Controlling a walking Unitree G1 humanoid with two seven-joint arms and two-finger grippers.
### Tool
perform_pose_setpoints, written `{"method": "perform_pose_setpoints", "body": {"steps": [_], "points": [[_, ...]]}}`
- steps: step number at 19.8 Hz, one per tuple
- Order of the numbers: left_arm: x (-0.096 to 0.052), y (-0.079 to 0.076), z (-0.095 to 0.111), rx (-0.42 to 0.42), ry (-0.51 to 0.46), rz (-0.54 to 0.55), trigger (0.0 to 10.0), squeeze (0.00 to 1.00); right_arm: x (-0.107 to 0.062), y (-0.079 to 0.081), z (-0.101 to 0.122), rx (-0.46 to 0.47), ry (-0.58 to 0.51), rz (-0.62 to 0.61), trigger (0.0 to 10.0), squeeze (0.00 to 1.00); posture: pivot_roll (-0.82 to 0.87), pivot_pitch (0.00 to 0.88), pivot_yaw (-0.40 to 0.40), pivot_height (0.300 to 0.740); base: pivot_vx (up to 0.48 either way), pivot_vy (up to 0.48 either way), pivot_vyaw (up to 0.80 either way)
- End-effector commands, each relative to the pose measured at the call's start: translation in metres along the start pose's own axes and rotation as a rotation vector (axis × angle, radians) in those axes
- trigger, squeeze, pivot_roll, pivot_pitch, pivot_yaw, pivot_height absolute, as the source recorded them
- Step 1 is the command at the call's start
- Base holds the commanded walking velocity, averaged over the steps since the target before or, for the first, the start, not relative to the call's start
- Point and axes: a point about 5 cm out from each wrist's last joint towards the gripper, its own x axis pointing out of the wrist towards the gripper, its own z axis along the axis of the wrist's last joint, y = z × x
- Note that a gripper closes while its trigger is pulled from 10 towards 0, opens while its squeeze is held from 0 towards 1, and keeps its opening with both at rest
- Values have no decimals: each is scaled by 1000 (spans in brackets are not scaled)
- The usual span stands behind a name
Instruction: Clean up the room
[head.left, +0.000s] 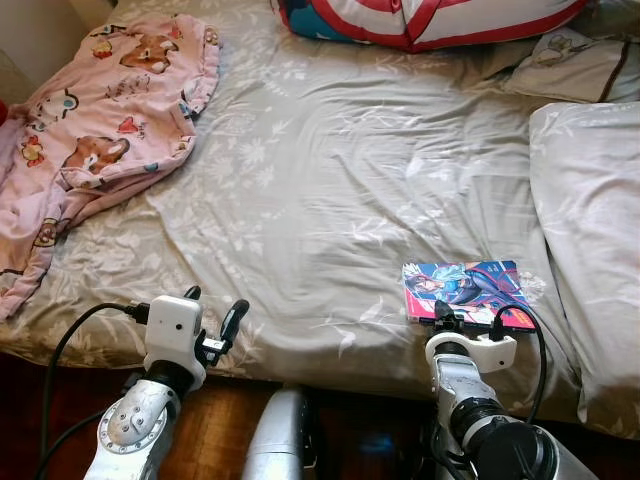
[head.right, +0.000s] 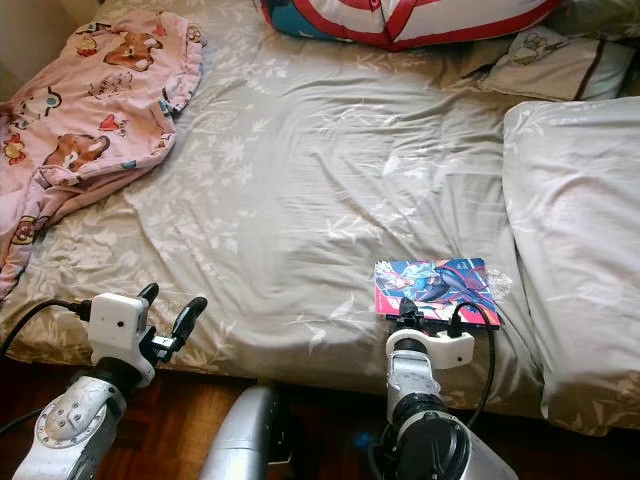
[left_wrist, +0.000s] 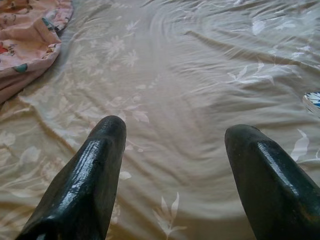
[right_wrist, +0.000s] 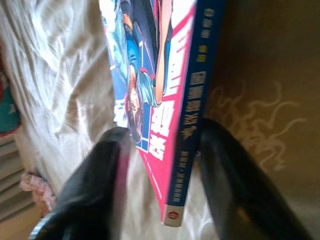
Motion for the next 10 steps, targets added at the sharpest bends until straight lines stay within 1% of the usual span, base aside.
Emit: {"method": "perform_pose_setpoints", "body": {"steps": [1, 2, 5, 7, 8, 9, 10], "points": [[-3, 3, -8, 4, 36, 12, 10000, 0, -5, -14, -4, -18, 16, -55, 10000, 141, 248, 248, 130, 642, 0, 0, 0], [-1, 3, -9, 4, 36, 11, 10000, 0, -6, -18, -3, -29, 13, -77, 10000, 0, 237, 240, 125, 642, 0, 0, 0], [5, 4, -10, 5, 29, 13, 10000, 0, -10, -26, -4, -68, 34, -108, 10000, 0, 224, 219, 116, 642, 0, 0, 0], [9, 3, -10, 5, 22, 12, 10000, 0, -12, -29, -9, -54, 63, -123, 10000, 0, 218, 201, 113, 642, 0, 0, 0], [10, 3, -9, 6, 22, 11, 10000, 0, -11, -27, -12, -64, 79, -103, 10000, 0, 222, 198, 113, 642, 0, 0, 0], [10, 4, -9, 7, 19, 13, 10000, 0, -9, -18, -21, -51, 137, -35, 10000, 0, 225, 197, 112, 642, 0, 0, 0], [10, 5, -8, 10, 17, 15, 10000, 0, -10, -15, -29, -101, 192, -24, 10000, 0, 227, 197, 110, 642, 0, 0, 0]]}}
